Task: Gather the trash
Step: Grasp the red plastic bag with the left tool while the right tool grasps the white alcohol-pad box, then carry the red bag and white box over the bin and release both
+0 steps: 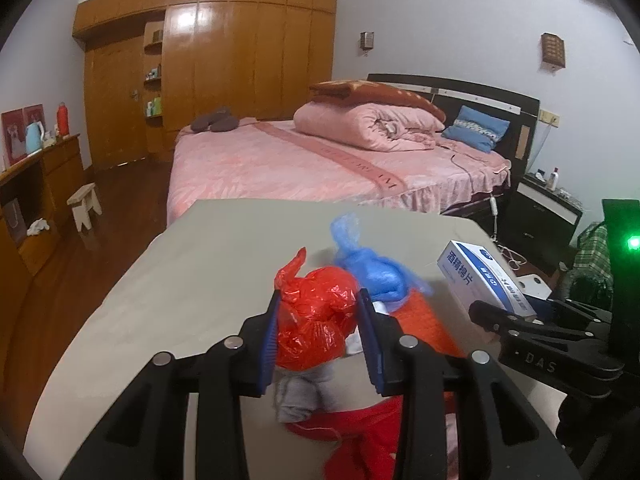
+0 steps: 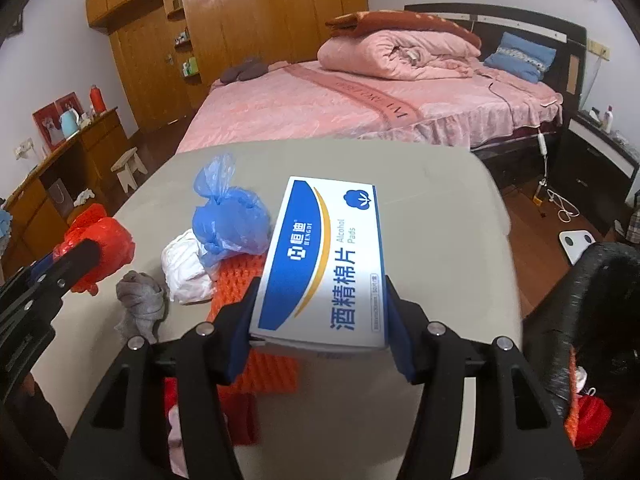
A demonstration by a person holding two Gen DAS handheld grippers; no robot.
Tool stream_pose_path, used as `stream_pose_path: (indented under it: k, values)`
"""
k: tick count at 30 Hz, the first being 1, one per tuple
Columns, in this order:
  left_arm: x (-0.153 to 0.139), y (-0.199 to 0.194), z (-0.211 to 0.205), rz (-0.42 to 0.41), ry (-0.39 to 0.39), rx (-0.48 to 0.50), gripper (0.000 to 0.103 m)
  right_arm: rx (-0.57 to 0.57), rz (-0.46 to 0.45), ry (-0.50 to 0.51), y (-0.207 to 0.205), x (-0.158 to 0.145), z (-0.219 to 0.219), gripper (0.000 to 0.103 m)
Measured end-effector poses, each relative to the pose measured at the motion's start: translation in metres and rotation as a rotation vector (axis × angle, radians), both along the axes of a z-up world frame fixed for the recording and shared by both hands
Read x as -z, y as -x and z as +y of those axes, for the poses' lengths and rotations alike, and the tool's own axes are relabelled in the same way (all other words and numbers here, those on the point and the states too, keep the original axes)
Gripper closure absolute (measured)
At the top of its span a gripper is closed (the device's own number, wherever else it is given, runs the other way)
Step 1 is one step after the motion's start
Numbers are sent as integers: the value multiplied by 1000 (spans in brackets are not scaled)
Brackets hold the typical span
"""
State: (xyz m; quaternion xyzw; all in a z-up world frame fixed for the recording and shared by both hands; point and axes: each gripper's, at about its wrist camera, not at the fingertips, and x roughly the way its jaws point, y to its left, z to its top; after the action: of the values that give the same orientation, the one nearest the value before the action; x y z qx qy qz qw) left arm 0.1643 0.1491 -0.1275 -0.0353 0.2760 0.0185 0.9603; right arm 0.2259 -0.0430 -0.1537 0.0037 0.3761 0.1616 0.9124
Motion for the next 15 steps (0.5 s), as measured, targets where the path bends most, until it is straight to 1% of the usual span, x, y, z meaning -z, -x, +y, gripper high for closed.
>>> stream_pose_path:
  k: [5, 15]
  values:
    - [-10, 4, -15, -19, 2, 24, 67, 8, -26, 5, 10, -15, -16, 48]
    - [-29, 11, -46, -44, 15, 76, 67, 36, -69, -17, 34, -44, -48, 48]
